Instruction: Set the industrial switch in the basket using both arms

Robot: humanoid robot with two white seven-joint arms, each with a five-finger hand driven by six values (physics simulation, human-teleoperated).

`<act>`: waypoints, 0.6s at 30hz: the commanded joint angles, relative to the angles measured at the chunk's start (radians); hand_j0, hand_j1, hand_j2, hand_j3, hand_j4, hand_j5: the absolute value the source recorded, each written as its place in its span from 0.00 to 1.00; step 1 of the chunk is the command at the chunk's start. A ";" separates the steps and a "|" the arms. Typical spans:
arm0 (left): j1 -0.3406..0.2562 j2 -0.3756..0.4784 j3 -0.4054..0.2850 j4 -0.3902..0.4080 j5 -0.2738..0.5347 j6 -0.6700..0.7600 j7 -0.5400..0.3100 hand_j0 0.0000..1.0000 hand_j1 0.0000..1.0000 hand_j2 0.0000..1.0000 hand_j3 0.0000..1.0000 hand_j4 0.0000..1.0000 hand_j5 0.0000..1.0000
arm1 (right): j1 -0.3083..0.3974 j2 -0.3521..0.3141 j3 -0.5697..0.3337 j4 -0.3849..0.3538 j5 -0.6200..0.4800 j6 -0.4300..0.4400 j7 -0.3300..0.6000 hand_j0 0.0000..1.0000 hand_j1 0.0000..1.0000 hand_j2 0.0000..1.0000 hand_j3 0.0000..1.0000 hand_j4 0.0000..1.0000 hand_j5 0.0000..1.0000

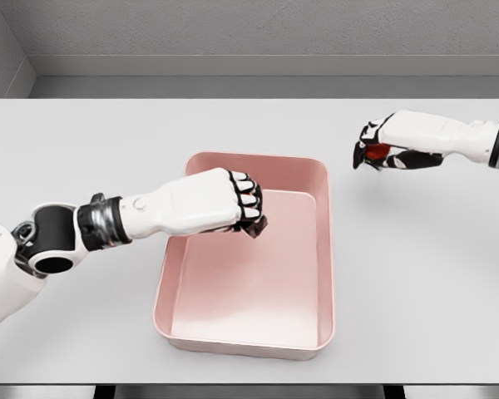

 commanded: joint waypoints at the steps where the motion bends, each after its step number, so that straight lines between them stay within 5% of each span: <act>1: 0.000 -0.001 -0.007 0.000 0.007 0.001 0.005 0.70 0.70 0.70 0.70 0.70 0.70 | -0.002 -0.010 -0.002 -0.030 -0.007 0.002 0.002 0.48 0.48 0.48 0.48 0.48 0.48; 3: -0.006 -0.001 -0.002 0.000 0.008 0.001 0.008 0.96 0.96 0.96 0.96 0.96 0.96 | -0.002 -0.013 -0.002 -0.036 -0.008 0.002 0.002 0.48 0.48 0.48 0.48 0.48 0.48; 4: -0.008 0.000 0.002 0.000 0.008 0.001 0.010 1.00 1.00 1.00 1.00 1.00 1.00 | -0.002 -0.013 -0.002 -0.038 -0.008 0.002 0.002 0.47 0.47 0.47 0.47 0.47 0.47; 18: -0.029 0.035 0.008 0.000 0.034 0.001 0.015 1.00 1.00 1.00 1.00 1.00 1.00 | -0.006 -0.043 -0.035 -0.148 -0.008 0.002 0.003 0.46 0.46 0.46 0.46 0.46 0.46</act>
